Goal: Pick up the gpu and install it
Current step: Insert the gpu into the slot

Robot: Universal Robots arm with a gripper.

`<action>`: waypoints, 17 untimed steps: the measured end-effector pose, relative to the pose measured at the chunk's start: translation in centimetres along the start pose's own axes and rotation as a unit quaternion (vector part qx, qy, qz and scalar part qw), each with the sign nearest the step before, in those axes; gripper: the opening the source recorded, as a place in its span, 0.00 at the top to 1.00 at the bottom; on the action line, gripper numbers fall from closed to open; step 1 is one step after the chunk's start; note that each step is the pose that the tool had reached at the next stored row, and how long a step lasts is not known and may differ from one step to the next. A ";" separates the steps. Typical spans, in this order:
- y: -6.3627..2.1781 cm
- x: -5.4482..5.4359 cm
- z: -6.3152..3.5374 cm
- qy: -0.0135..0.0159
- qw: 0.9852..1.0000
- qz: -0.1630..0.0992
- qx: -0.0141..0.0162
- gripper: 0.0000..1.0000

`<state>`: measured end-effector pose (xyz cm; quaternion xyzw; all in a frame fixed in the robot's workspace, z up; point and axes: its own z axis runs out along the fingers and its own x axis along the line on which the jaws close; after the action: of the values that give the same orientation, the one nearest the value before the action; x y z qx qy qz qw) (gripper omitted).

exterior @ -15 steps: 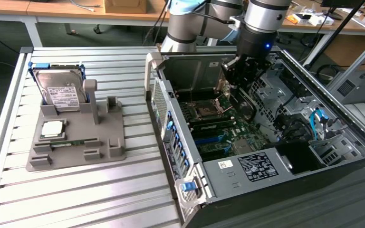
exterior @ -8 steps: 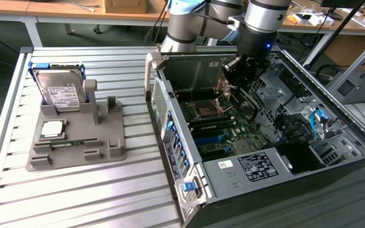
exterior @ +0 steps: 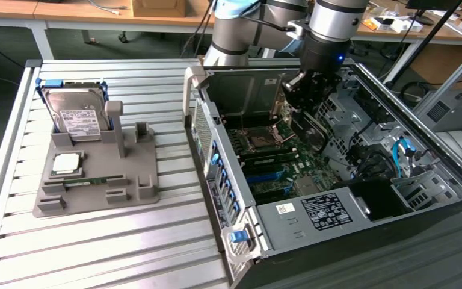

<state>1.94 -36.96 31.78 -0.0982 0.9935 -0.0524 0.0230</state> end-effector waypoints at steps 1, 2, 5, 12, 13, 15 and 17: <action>0.00 0.0 0.00 0.000 1.000 -0.003 0.000 0.73; 0.00 0.0 0.00 -0.001 1.000 -0.008 0.000 0.73; 0.00 0.0 0.00 -0.002 1.000 -0.018 -0.001 0.73; 0.00 0.0 0.00 -0.004 0.999 -0.038 -0.001 0.73; 0.00 0.0 0.00 -0.005 0.999 -0.041 -0.001 0.73; 0.00 0.0 0.00 -0.005 0.999 -0.046 -0.002 0.73; 0.00 0.0 0.00 -0.006 0.999 -0.052 -0.002 0.73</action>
<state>1.94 -36.96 31.78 -0.1497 0.9871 -0.0511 0.0257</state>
